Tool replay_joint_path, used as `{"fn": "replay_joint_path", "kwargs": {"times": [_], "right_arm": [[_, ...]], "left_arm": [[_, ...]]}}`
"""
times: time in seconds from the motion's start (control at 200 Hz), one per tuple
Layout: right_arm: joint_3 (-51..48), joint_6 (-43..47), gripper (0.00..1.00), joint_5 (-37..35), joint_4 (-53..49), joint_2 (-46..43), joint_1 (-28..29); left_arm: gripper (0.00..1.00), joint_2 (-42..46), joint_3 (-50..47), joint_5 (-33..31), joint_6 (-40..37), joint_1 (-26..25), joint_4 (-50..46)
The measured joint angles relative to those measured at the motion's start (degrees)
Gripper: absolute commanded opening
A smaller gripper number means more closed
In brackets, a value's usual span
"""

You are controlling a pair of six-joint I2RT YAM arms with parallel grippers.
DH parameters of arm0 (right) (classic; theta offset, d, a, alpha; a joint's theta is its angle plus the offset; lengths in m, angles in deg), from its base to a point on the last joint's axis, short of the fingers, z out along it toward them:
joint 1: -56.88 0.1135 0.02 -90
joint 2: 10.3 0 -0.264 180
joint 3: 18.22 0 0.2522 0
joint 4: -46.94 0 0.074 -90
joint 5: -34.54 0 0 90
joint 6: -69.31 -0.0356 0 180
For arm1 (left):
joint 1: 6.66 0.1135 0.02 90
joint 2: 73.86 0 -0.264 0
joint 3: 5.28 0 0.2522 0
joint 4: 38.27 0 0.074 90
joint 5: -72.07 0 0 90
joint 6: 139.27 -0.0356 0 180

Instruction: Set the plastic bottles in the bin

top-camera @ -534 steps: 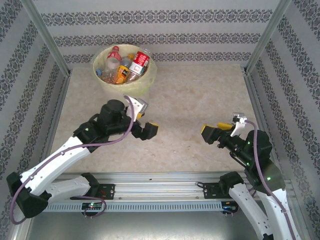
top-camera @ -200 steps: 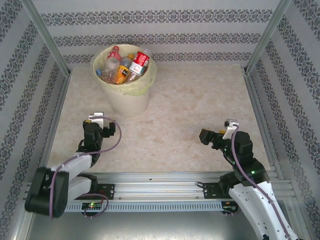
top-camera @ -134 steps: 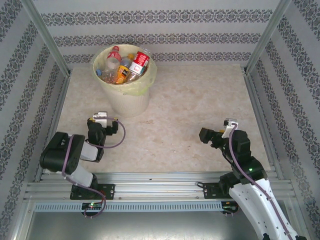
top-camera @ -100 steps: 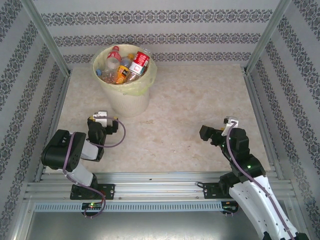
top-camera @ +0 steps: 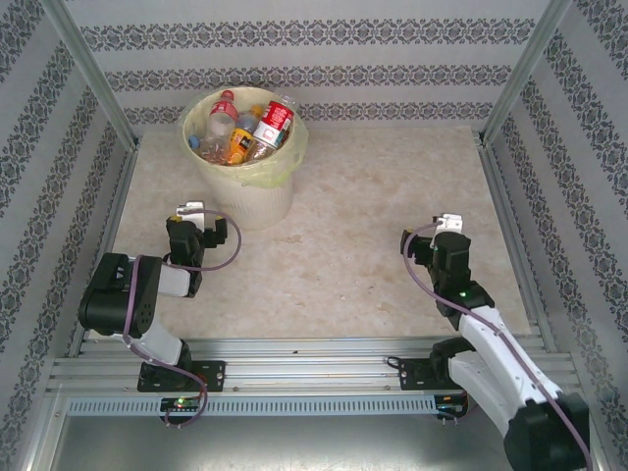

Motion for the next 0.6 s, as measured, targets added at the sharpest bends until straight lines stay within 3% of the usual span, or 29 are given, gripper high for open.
{"fn": "replay_joint_path", "kwargs": {"times": [0.3, 0.6], "right_arm": [[-8.15, 5.07, 0.98, 1.55, 24.72, 14.45, -3.34], [-9.05, 7.52, 0.98, -0.94, 44.06, 23.54, -4.76]], "left_arm": [[1.00, 0.00, -0.02, 0.83, 0.00, 0.00, -0.39], [1.00, 0.00, -0.02, 1.29, 0.00, 0.00, -0.46]]}}
